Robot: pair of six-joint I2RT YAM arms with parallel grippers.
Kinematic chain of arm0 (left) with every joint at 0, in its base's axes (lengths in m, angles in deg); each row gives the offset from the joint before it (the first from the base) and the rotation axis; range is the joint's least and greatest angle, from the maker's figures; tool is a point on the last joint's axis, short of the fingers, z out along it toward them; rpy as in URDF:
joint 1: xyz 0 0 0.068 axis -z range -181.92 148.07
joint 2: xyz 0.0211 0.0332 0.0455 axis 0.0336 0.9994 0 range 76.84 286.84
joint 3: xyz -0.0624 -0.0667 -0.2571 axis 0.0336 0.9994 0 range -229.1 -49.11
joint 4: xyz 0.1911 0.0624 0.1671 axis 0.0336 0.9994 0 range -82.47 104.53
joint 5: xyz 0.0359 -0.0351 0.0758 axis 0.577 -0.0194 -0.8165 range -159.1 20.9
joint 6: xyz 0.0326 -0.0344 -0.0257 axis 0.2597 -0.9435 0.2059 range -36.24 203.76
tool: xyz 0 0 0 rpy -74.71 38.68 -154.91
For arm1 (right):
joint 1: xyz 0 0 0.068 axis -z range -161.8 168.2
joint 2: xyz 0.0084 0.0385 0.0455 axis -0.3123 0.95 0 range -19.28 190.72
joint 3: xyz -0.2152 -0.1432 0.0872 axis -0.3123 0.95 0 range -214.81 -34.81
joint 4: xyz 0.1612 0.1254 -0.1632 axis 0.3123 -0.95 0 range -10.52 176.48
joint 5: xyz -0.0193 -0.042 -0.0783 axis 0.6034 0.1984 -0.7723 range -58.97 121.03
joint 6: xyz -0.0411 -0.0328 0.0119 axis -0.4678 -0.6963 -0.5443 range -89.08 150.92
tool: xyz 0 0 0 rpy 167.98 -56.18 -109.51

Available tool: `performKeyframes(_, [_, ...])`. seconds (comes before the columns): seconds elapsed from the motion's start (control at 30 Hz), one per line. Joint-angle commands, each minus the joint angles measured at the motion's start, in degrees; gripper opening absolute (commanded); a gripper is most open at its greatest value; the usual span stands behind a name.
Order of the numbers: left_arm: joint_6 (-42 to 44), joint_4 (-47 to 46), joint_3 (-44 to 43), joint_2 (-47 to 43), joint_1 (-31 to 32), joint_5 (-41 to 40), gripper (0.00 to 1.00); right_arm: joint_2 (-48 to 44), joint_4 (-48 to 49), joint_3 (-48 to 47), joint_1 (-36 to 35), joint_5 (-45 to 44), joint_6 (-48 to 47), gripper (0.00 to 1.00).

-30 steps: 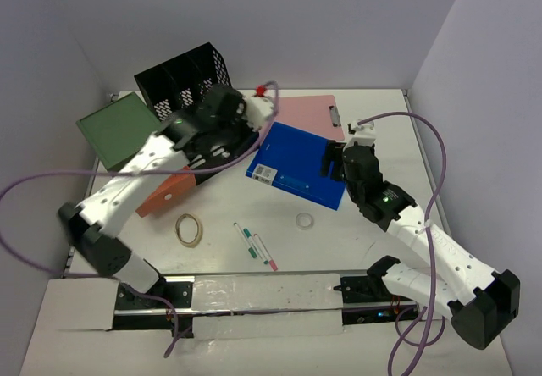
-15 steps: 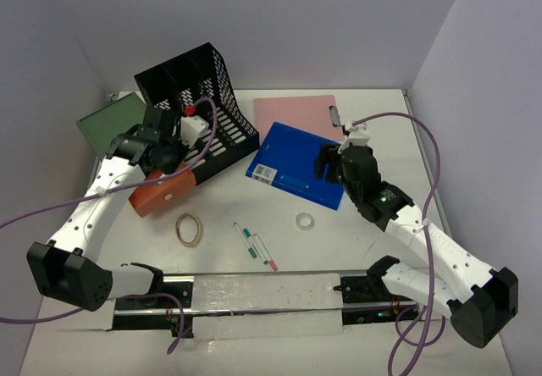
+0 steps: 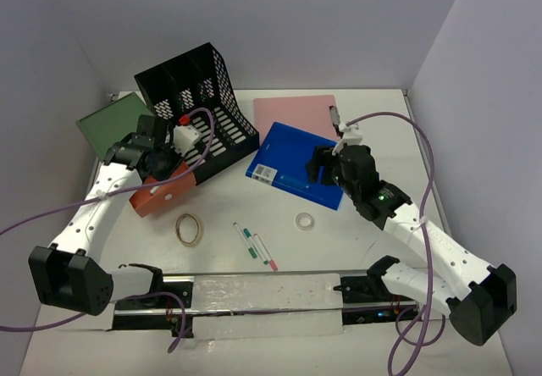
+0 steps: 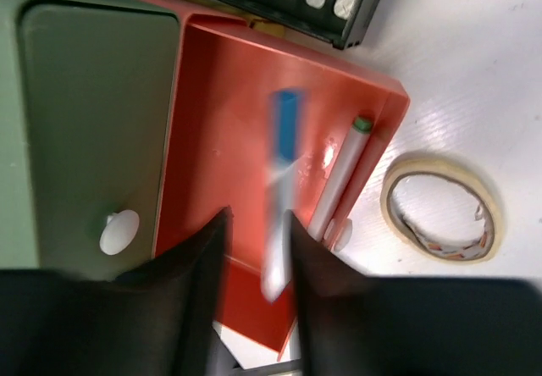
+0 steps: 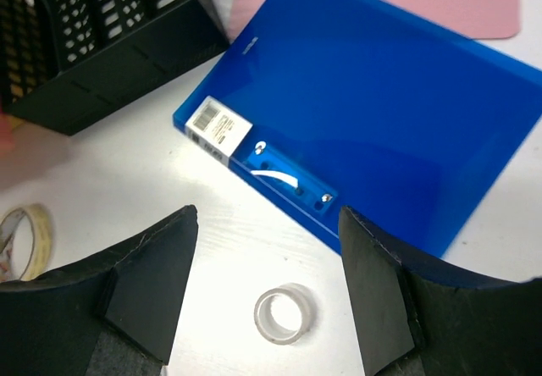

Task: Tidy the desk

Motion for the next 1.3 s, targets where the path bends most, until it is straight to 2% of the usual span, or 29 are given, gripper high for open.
performKeyframes(0.0, [0.05,-1.65,-1.03,-0.93,-0.52,0.39,0.58,3.76,0.63,0.31,-1.46,6.94,0.39,0.71])
performKeyframes(0.1, [-0.86,-1.24,-2.91,-1.63,-0.58,0.77,0.62,6.24,-1.74,-0.68,-5.79,5.08,0.37,0.68])
performKeyframes(0.2, [-1.76,-1.07,-4.84,-3.0,-0.54,0.73,0.66,9.52,-4.67,-2.98,-16.41,-1.56,0.04,0.68])
performKeyframes(0.37, [-3.19,-1.09,-5.78,-7.27,-0.62,0.76,0.71,17.59,-11.93,-6.63,-28.54,-5.41,2.42,0.64])
performKeyframes(0.53, [-4.11,-1.92,-3.29,-10.48,-0.65,1.22,0.73,25.45,-14.68,-8.96,-35.36,-5.25,5.32,0.58])
performKeyframes(0.8, [-4.94,-1.53,-0.21,-12.68,-0.62,1.19,0.74,35.25,-12.47,-12.47,-36.74,-0.75,5.26,0.53])
performKeyframes(1.27, [-5.18,-1.7,0.45,-13.46,-0.62,1.18,0.74,39.77,-10.9,-11.42,-36.74,-0.59,5.05,0.47])
